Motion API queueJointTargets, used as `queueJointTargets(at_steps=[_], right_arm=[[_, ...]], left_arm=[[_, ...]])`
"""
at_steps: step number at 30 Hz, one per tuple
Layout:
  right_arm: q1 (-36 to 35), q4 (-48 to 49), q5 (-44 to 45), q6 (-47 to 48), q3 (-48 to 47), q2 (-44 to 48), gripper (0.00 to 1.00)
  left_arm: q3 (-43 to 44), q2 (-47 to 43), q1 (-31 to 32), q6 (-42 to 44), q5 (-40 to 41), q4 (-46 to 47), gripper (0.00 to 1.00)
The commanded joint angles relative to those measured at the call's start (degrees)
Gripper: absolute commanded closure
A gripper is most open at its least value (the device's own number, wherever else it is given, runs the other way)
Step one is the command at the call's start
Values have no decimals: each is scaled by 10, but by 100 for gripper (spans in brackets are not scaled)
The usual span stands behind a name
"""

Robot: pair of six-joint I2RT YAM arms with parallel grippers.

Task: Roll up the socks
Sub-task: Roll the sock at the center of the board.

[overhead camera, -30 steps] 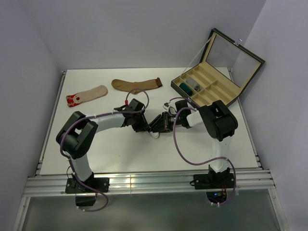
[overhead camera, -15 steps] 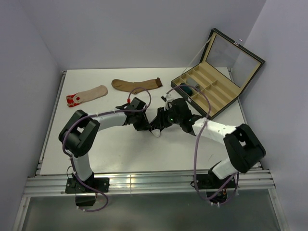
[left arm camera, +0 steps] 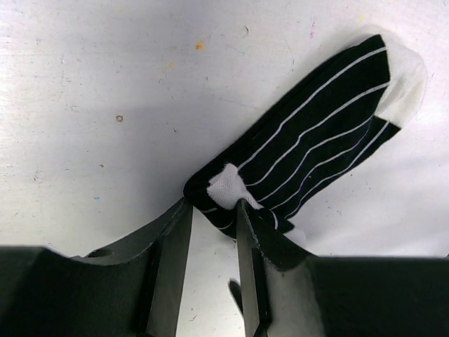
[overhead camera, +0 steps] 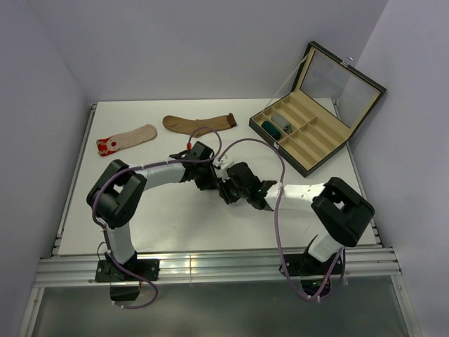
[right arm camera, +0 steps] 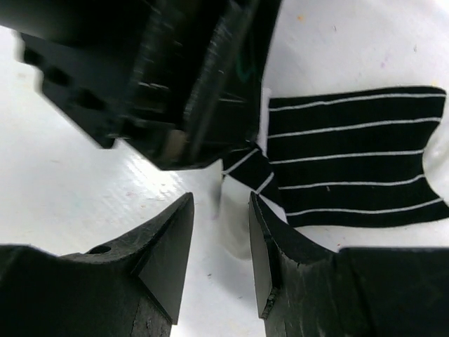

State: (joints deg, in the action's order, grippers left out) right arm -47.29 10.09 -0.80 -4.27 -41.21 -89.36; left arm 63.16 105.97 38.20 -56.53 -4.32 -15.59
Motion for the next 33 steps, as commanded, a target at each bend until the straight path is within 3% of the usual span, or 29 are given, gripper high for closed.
queueJointTargets(at_steps=[1,15,16,20,23,27,33], right_arm=[[-4,13,35,22,-15,-16,55],[-14,-51,60,30,-61,-111,56],[-15,-59,62,29,-63,-118,58],[-17,-77,35,20,-74,-131,87],[-11,-96,11,16,-90,-130,100],[28,-130,-100,-3,-100,-126,100],[116,-140,-318,-57,-113,-144,100]], left_arm=[[-8,32,4,21,15,-46,62],[-7,25,3,20,9,-37,62],[-7,22,3,19,11,-38,62],[-17,-13,-7,6,17,-33,59],[-32,-45,-26,-10,26,-29,54],[-47,-108,-47,-32,41,-26,40],[-87,-155,-51,-60,39,9,36]])
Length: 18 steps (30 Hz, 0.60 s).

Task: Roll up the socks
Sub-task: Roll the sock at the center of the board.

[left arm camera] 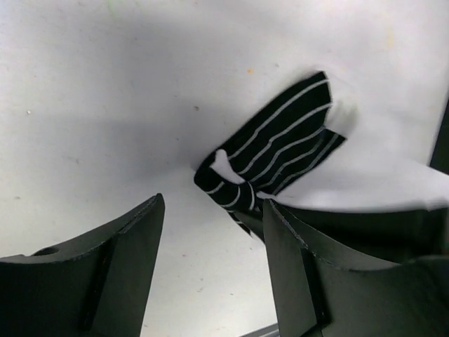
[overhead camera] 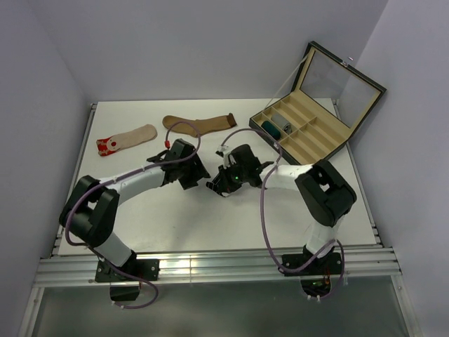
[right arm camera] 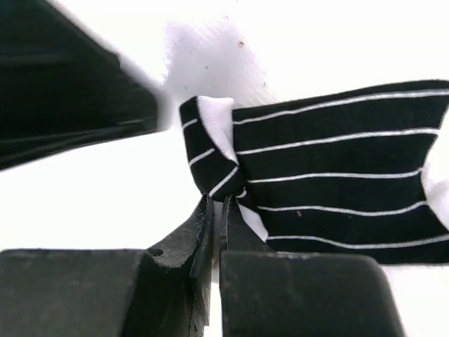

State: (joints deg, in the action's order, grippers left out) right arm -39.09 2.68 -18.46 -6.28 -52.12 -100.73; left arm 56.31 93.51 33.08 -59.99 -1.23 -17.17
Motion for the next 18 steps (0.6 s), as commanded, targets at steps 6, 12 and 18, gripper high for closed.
queueJointTargets(at_steps=[6,12,18], right_arm=[[124,-9,-319,-136,3,-99,100],[180,101,-382,-241,50,-137,100],[193,105,-386,-259,50,-164,100]], left_arm=[[-45,-34,23,-46,-16,63,37],[-16,11,45,-41,-17,66,39],[7,46,50,-35,-21,61,44]])
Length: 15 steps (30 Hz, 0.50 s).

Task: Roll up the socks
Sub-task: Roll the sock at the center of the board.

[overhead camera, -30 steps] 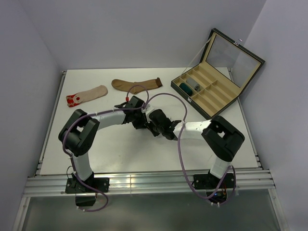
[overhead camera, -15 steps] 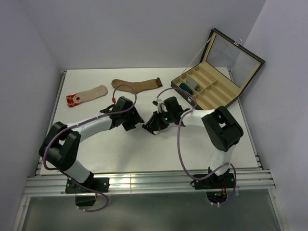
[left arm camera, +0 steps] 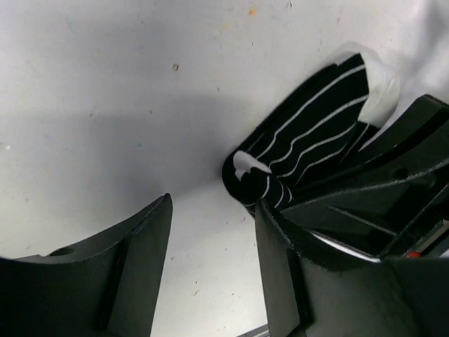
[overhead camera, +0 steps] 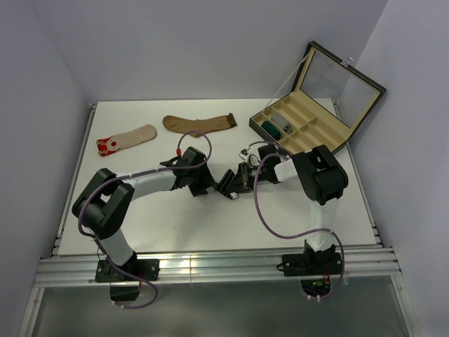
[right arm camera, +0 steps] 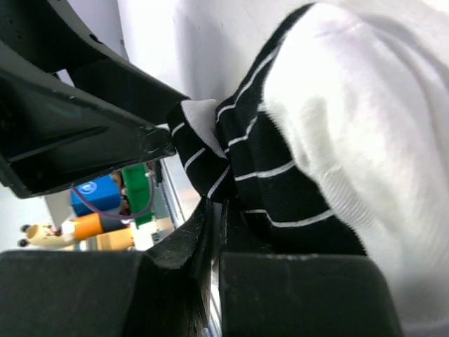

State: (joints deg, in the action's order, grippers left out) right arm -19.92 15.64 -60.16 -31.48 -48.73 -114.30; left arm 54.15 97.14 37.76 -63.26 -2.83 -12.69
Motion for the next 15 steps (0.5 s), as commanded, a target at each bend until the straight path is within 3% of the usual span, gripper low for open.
queueJointTargets(at_steps=[1,12,15], right_arm=[[2,-22,32,-11,16,-32,100],[7,-37,64,-14,21,-29,100],[7,-49,82,-7,21,-13,95]], left_arm=[[32,13,4,-2,-7,17,45],[59,62,16,17,-13,8,51],[70,86,18,27,-19,-10,54]])
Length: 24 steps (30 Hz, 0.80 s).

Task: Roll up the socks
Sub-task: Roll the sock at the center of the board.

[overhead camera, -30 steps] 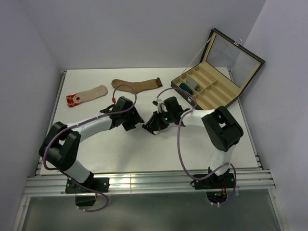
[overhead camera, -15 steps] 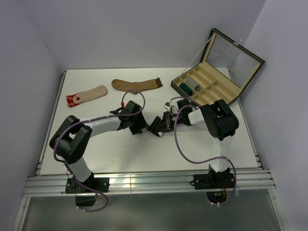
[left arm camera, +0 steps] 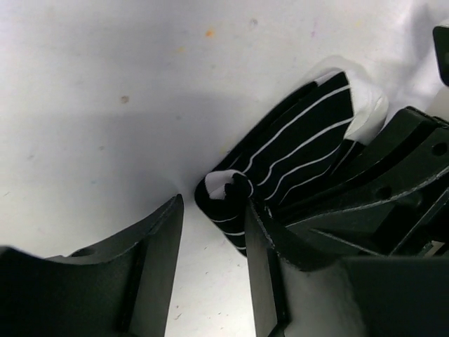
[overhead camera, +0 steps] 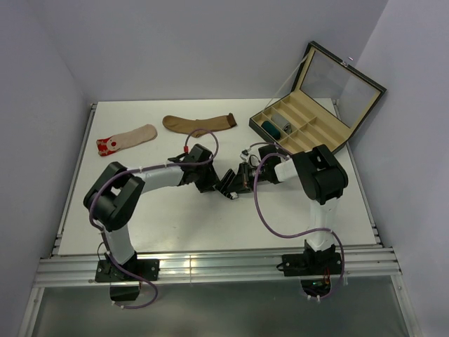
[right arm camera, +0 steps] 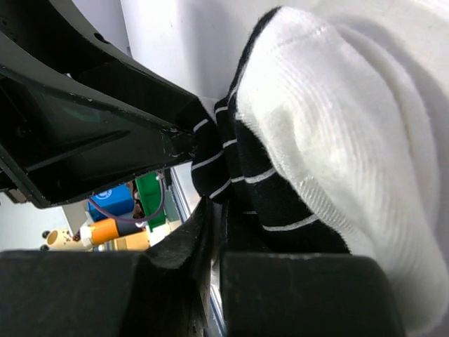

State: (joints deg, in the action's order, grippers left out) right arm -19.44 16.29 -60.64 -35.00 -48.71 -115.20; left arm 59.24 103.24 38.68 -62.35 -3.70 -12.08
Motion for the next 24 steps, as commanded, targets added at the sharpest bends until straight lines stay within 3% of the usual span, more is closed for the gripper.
queueJointTargets(at_steps=[1,6,9,17,24], right_arm=[[1,-66,95,35,19,1,90],[-8,-124,167,85,10,65,67],[-31,-173,222,133,-1,123,61],[-135,-201,518,210,15,283,57],[-230,-169,605,273,50,339,56]], left_arm=[[25,37,10,24,-11,-26,55],[37,64,14,38,-11,-48,57],[40,71,16,44,-9,-56,57],[58,86,18,62,-3,-69,57],[70,87,25,69,3,-75,57]])
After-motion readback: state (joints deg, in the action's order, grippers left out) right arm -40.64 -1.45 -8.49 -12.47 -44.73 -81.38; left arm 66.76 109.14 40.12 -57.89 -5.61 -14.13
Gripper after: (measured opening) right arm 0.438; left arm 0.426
